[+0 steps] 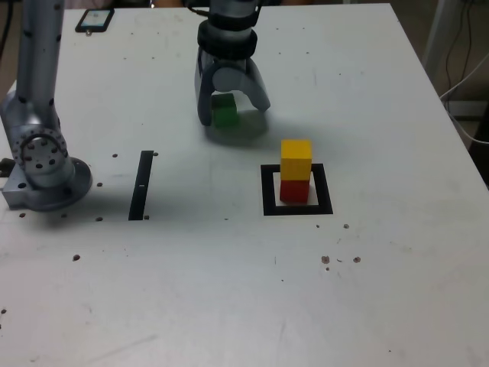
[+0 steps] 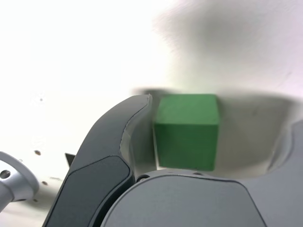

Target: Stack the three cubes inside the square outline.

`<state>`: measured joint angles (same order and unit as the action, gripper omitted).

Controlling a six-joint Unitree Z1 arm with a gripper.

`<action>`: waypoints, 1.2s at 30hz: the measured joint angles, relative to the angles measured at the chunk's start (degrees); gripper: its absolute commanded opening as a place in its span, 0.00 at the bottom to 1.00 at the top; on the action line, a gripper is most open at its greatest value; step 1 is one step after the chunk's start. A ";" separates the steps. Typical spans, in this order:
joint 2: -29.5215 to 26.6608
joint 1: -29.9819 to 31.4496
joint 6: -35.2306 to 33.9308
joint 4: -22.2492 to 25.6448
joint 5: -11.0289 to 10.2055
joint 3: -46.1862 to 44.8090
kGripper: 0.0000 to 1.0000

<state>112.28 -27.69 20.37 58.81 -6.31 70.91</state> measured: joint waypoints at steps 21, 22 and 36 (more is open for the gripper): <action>0.73 -0.13 0.23 1.41 0.16 1.56 0.11; 0.73 -0.13 0.23 1.42 0.16 1.56 0.10; -1.33 1.47 0.35 3.80 0.15 2.37 0.07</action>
<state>110.95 -26.22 20.72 62.61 -6.16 73.28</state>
